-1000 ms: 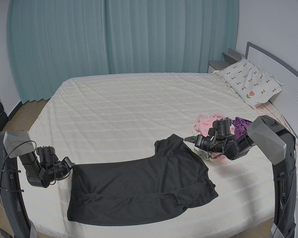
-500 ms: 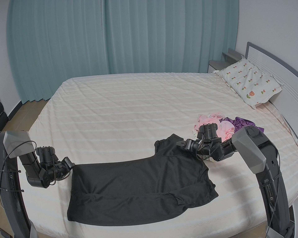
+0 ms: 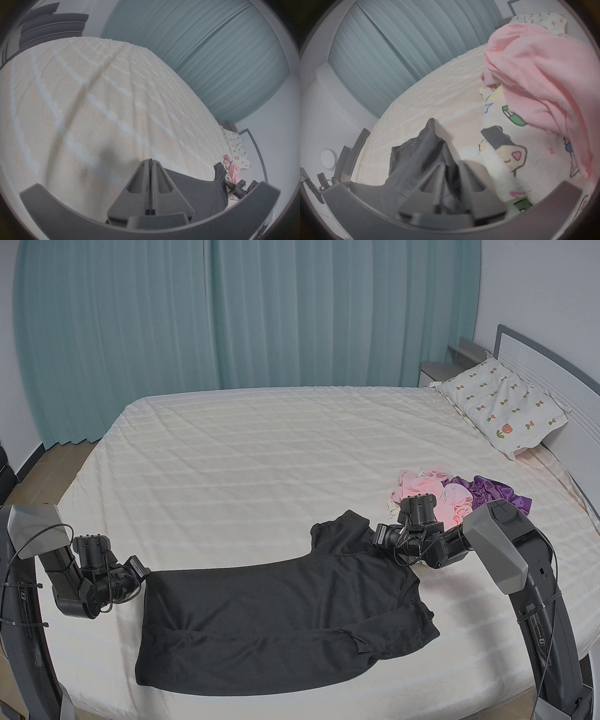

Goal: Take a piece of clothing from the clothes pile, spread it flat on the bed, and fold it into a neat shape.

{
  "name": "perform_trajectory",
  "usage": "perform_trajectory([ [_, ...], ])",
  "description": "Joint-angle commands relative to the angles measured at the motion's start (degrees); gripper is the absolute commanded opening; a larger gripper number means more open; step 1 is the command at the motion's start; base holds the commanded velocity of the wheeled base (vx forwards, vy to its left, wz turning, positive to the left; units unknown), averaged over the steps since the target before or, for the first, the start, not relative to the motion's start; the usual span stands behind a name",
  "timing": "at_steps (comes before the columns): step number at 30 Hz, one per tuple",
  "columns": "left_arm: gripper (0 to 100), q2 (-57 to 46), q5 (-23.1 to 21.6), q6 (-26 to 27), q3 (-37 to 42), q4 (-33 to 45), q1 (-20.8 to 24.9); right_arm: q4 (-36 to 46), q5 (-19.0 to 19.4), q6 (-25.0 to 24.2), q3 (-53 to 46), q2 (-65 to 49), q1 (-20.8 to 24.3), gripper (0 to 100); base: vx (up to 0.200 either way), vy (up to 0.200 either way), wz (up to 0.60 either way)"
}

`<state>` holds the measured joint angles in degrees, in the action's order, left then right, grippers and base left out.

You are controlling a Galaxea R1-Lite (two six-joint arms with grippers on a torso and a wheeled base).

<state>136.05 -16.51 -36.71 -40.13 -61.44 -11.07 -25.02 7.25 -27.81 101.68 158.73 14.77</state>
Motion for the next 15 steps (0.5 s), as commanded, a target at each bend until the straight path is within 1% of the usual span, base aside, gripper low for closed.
perform_trajectory([
  [1,0,0.45,-0.02,-0.03,-0.39,0.01,-0.01,-0.03,-0.4,-0.23,-0.43,-1.59,-0.27,0,0.0,0.0,0.0],
  [5,0,0.27,-0.02,-0.03,-0.65,0.01,-0.18,-0.74,-0.31,-0.32,-3.33,-3.43,-0.62,0,0.0,0.0,0.0],
  [11,0,0.27,-0.02,-0.03,-0.65,0.01,-0.18,-1.88,-0.31,-0.49,-3.68,-3.69,-1.06,0,0.0,0.0,0.0],
  [15,0,-0.08,0.07,-0.03,-0.74,-0.08,-0.71,-4.78,-0.31,-2.69,-6.41,-5.72,-1.15,0,0.0,0.0,0.0],
])
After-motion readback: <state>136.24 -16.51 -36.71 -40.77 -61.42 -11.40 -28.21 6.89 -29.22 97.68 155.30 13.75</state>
